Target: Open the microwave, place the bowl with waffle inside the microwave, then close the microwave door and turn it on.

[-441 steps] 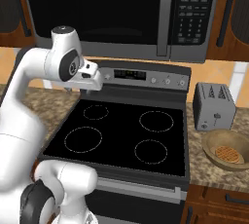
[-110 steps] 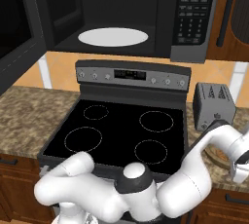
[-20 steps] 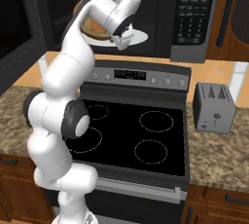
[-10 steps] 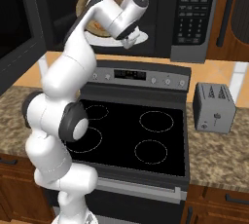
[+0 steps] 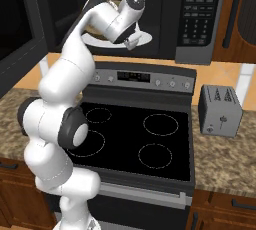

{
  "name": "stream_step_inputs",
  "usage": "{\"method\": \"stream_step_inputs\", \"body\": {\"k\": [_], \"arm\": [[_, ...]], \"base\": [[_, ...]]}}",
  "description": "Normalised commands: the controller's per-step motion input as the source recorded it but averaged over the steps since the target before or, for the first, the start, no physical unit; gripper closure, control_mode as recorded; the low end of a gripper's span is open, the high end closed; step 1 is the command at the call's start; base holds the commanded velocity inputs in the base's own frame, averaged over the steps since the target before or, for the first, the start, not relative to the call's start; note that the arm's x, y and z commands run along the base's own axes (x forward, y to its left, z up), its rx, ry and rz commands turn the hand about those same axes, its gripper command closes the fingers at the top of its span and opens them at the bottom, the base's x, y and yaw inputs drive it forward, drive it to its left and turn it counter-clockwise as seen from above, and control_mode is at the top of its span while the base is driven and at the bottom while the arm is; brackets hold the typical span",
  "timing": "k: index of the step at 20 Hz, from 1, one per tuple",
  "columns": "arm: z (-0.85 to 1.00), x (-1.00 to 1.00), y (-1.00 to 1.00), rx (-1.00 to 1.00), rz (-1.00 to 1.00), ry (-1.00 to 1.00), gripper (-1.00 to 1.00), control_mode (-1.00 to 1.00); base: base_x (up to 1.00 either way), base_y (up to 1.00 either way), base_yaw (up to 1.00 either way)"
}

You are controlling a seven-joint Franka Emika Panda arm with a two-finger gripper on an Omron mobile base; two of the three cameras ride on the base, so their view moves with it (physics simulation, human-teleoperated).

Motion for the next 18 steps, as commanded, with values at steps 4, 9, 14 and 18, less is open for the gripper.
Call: {"method": "stream_step_inputs", "body": {"k": [4,9,14,18], "arm": [[-0.11,0.01,0.00,0.00,0.00,-0.02,-1.00,-1.00],[0.06,-0.02,0.07,0.00,0.00,-0.34,-1.00,-1.00],[0.08,-0.40,0.04,0.00,0.00,-0.17,-1.00,-1.00],[0.23,-1.00,0.00,0.00,0.00,0.00,-1.00,-1.00]], "base": [[0.00,0.00,0.00],[0.00,0.00,0.00],[0.00,0.00,0.00],[0.00,0.00,0.00]]}}
